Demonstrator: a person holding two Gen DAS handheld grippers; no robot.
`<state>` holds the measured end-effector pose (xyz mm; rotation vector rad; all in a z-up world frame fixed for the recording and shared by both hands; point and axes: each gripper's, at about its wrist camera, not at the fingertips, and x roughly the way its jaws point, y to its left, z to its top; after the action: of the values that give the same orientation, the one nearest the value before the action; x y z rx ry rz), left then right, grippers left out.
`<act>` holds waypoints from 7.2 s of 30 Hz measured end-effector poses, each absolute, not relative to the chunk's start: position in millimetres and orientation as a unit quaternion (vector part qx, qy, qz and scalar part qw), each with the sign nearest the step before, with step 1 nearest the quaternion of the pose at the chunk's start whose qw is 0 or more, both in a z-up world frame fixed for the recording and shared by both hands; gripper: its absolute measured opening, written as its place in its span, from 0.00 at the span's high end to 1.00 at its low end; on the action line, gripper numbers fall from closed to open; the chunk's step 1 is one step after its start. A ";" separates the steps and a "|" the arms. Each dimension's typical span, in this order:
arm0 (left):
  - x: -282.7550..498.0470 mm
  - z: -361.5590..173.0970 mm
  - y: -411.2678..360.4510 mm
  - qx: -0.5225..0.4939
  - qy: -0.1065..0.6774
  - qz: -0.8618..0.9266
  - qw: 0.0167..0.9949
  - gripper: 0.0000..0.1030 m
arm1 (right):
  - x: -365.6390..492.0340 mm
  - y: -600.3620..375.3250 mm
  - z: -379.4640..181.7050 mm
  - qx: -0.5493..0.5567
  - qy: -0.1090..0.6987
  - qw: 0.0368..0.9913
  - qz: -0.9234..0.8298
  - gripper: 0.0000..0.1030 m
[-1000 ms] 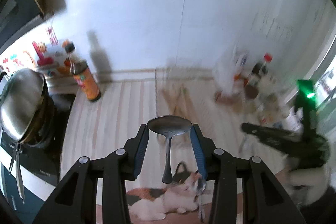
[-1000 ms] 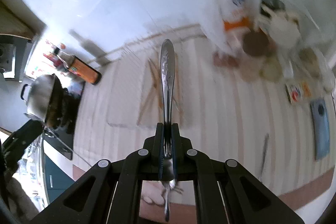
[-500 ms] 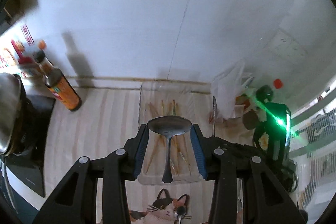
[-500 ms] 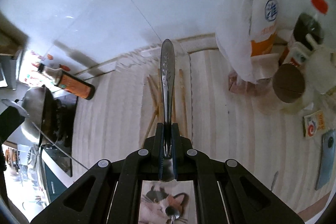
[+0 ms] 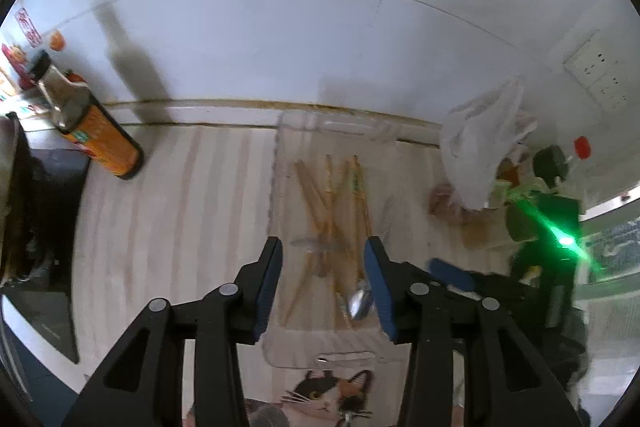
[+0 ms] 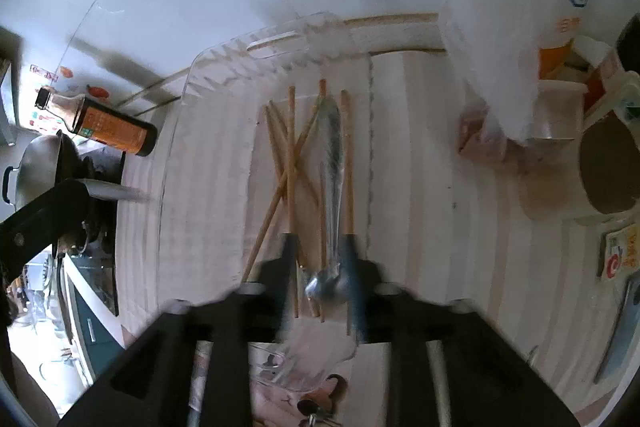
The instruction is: Organize utensils
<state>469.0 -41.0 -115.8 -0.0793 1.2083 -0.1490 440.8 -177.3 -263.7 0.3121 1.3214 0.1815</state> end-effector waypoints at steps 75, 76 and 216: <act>325.5 -267.3 -108.4 0.104 0.645 -0.052 0.755 0.69 | 225.1 -293.2 -374.2 0.275 0.647 0.706 -0.088 0.92; 325.3 -267.6 -105.1 0.104 0.646 -0.050 0.754 0.69 | 224.9 -293.7 -379.7 0.277 0.662 0.691 -0.091 0.80; 307.9 -92.6 -0.9 0.038 0.448 -0.009 0.893 0.00 | 229.3 -144.2 -127.1 -0.018 0.408 0.903 -0.135 0.00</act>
<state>307.9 -0.9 -92.6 0.0792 0.9288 -0.0182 229.3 -144.2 -127.1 -0.0373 0.8433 -0.2784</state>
